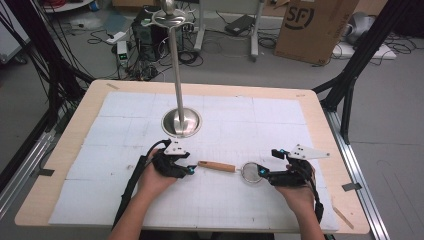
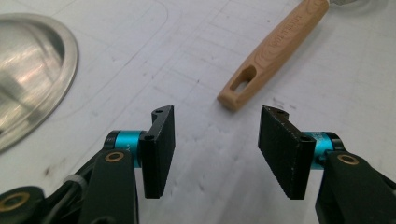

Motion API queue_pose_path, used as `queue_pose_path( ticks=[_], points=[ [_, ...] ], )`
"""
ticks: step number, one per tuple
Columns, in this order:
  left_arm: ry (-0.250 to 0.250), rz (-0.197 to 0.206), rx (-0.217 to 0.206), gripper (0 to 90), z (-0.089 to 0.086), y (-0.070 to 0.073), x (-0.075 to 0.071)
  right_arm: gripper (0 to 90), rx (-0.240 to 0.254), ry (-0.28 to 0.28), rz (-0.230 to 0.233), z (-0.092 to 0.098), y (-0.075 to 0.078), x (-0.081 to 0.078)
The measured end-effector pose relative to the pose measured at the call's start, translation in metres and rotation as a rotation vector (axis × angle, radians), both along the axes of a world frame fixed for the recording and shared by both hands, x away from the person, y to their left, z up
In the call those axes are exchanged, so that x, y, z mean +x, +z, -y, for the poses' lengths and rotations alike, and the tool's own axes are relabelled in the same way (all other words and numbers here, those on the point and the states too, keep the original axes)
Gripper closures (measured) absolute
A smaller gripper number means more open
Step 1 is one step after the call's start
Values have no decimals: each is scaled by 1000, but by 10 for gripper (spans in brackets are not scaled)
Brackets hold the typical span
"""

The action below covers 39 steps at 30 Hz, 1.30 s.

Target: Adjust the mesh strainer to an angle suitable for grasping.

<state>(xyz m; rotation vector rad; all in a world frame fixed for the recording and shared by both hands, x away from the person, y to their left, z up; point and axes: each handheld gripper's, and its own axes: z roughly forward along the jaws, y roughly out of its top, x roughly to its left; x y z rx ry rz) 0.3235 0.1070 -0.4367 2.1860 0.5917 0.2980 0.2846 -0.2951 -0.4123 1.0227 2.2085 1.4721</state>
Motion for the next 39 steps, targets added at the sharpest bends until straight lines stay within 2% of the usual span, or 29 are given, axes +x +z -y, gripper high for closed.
queue_pose_path(
  ticks=[2,6,11,13,17,26,31,39],
  points=[
    [10,-8,-33,456,-10,0,-6,141,-2,1,2,0,-1,0],
    [11,-12,-49,456,-22,2,-14,141,-8,0,-10,0,-3,2],
    [3,15,-98,452,-41,8,-19,143,-15,-8,-8,0,-3,4],
    [26,24,-116,447,-51,10,-18,143,-16,-15,-13,0,-4,4],
    [38,34,-128,446,-57,10,-19,143,-15,-19,-16,0,-5,6],
    [83,42,-128,446,-77,9,-25,144,-9,-12,-5,-3,-2,12],
    [117,35,-161,447,-89,9,-28,143,-11,5,3,-10,0,18],
    [120,38,-174,447,-91,10,-29,143,-9,8,7,-12,1,18]
  ],
)
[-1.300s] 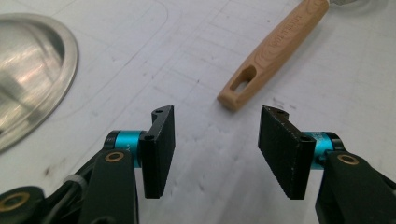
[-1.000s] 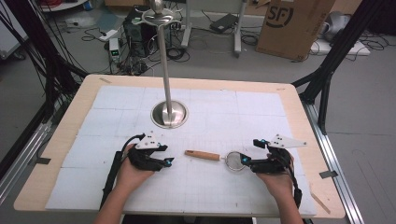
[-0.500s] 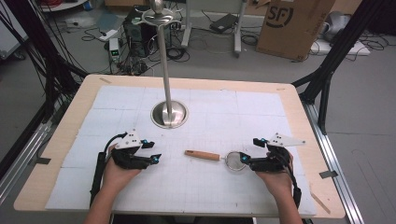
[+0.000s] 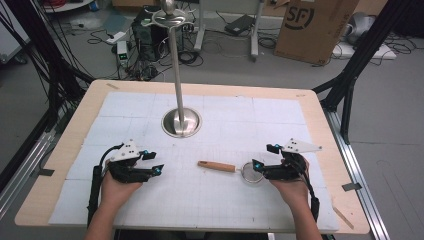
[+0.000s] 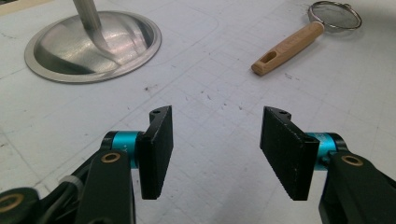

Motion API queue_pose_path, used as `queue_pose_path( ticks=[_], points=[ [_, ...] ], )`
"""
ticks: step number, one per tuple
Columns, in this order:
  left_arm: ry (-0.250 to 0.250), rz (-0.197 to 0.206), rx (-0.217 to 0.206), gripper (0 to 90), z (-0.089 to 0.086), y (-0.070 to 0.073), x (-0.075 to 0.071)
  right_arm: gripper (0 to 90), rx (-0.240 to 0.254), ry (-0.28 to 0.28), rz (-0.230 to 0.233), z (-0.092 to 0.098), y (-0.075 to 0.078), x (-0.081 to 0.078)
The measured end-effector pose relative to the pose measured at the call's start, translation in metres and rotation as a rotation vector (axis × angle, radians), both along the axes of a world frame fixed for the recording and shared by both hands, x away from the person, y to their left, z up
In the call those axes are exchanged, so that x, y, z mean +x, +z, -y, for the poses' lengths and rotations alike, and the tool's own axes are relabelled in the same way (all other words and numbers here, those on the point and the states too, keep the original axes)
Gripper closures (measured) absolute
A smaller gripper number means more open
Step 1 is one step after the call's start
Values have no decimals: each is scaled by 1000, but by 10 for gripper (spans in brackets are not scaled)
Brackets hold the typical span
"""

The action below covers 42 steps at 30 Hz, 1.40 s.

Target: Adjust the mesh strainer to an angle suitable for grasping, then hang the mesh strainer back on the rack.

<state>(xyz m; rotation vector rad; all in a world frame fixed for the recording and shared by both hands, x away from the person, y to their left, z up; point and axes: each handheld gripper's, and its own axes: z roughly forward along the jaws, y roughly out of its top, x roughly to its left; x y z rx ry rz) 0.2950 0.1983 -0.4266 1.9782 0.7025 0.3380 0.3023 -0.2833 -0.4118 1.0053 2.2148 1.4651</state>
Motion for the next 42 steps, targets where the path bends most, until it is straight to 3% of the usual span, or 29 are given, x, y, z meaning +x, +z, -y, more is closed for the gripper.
queue_pose_path(
  ticks=[13,17,23,42],
  points=[
    [1,14,-12,446,4,4,7,143,-14,1,-18,1,-4,-7],
    [8,24,-34,443,0,7,6,143,-16,4,-13,1,-3,-7],
    [-13,27,-18,438,0,6,3,143,-16,5,-9,0,-4,-4],
    [-23,27,-28,437,2,4,3,143,-14,-2,-12,1,-4,-4]
  ],
)
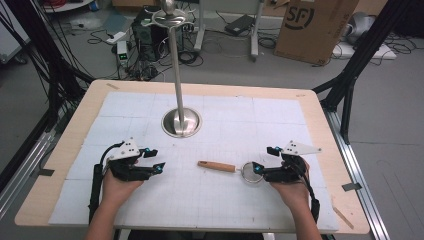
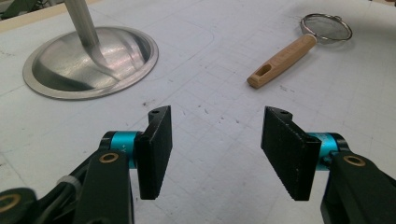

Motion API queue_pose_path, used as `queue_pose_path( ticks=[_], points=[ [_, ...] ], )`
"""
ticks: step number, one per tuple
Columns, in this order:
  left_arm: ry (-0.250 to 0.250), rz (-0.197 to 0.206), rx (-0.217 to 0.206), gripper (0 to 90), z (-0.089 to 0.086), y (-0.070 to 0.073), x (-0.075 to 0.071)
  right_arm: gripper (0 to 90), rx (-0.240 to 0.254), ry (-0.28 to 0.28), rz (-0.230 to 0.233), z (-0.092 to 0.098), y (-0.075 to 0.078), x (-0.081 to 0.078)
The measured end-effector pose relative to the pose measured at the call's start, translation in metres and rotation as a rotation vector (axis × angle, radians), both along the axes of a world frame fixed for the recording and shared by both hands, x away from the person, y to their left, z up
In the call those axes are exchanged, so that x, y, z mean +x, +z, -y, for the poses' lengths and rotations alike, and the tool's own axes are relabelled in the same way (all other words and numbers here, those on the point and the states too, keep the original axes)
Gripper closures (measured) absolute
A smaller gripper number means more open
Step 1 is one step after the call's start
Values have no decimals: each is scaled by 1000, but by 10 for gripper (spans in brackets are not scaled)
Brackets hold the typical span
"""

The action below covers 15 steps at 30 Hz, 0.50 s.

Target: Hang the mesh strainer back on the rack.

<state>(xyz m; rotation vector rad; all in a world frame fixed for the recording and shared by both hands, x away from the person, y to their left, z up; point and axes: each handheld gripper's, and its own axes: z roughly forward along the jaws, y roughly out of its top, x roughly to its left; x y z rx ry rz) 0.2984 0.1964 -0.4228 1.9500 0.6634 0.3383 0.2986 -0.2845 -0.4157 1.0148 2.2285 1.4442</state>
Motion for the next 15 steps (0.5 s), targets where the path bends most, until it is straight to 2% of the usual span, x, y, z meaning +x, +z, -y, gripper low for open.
queue_pose_path(
  ticks=[3,9,15],
  points=[
    [1,0,-5,437,0,-1,1,143,10,-2,3,1,1,-1],
    [7,2,-15,438,0,0,3,143,-8,4,-8,0,0,-3],
    [-1,-2,-14,438,1,-2,4,143,-2,-1,-9,1,0,-3]
  ],
)
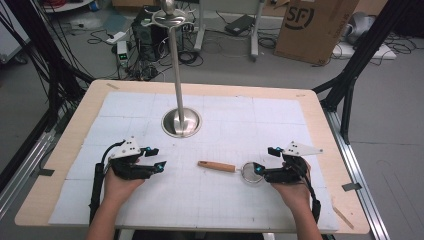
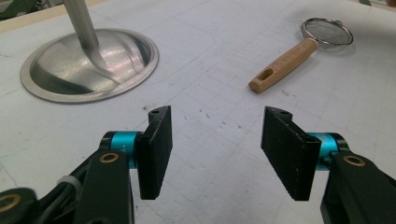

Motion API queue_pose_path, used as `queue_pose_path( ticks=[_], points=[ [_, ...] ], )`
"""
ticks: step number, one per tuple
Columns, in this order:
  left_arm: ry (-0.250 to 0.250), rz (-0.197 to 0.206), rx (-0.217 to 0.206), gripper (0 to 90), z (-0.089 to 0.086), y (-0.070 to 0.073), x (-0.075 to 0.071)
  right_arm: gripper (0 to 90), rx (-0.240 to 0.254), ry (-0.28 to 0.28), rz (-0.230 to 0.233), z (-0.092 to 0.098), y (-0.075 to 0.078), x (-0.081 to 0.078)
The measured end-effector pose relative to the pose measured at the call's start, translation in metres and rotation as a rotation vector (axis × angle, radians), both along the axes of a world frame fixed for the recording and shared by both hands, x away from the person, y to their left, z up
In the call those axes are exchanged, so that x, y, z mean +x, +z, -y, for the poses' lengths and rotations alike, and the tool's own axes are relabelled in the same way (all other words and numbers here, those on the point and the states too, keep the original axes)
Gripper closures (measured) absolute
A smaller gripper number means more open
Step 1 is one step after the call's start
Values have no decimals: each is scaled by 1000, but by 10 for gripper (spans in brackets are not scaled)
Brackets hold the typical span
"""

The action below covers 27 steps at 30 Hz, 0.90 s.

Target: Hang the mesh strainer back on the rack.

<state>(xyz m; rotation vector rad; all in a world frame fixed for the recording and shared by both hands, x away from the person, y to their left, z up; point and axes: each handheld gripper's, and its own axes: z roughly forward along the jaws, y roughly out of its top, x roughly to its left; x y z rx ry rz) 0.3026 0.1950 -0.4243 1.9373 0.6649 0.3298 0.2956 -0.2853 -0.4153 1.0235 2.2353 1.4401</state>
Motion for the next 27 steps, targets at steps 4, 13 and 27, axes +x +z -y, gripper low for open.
queue_pose_path(
  ticks=[4,13,27],
  points=[
    [4,0,1,438,0,0,0,143,-8,2,0,-2,-1,1],
    [0,6,-2,438,0,2,-1,143,-13,5,7,-3,1,-2],
    [0,6,-7,435,-1,2,1,143,-33,13,8,-13,9,2]
  ],
)
